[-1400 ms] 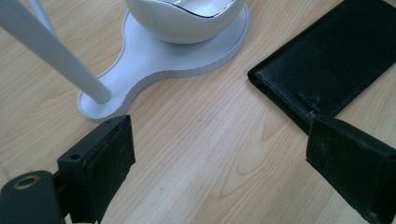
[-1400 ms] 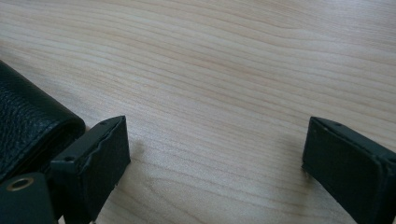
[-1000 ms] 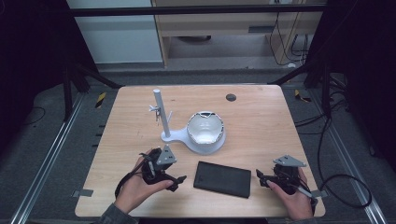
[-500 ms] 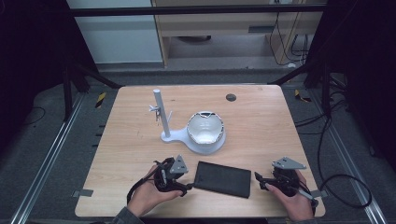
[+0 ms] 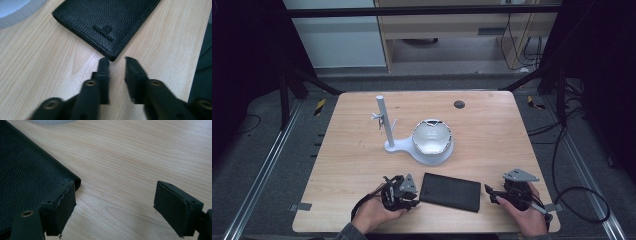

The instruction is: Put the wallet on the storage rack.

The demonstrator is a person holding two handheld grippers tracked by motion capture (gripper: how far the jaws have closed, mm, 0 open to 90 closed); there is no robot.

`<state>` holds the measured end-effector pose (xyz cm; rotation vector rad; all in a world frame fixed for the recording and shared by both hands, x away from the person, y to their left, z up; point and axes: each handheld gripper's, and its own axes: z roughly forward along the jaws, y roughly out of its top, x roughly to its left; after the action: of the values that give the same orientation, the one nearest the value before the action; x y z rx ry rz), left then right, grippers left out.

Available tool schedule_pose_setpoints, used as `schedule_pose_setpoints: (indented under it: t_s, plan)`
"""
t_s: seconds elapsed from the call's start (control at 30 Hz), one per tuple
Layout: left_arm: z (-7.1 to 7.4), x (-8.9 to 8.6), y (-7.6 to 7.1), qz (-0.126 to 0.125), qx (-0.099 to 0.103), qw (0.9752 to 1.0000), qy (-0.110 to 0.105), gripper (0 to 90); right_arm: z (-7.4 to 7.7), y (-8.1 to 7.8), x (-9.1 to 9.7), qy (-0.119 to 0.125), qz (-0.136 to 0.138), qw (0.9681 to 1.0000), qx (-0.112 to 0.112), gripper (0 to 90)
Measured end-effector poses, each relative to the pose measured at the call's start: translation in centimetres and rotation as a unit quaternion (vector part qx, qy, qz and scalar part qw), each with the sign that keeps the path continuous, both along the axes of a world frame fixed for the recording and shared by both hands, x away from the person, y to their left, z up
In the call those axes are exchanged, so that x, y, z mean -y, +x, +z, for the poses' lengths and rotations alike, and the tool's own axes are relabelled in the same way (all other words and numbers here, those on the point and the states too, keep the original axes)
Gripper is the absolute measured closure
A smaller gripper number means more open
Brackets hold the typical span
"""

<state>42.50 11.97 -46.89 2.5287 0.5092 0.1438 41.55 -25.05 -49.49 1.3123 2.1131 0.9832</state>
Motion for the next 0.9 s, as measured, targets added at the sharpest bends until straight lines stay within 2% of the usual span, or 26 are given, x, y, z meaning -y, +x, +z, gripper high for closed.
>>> schedule_pose_setpoints:
  t_s: [0.03,0.2,0.6,0.9]
  plan:
    - [-0.13,0.06,0.1,0.003,-0.006,1.0,0.001,84.9,-0.01,0.0,0.03,0.002,-0.002,1.0,-0.001,17.9]
    - [-0.33,0.21,0.42,-0.003,-0.01,0.9998,0.016,89.2,-0.03,0.01,0.04,0.002,-0.002,1.0,-0.001,17.3]
    - [-0.74,0.55,0.69,-0.007,-0.012,0.9997,0.02,89.2,-0.02,0.01,0.0,0.001,0.001,1.0,0.0,16.5]
    - [-0.64,0.23,0.64,-0.007,-0.007,1.0,-0.001,88.2,0.42,-0.18,-0.43,0.007,0.013,0.9997,0.017,16.4]
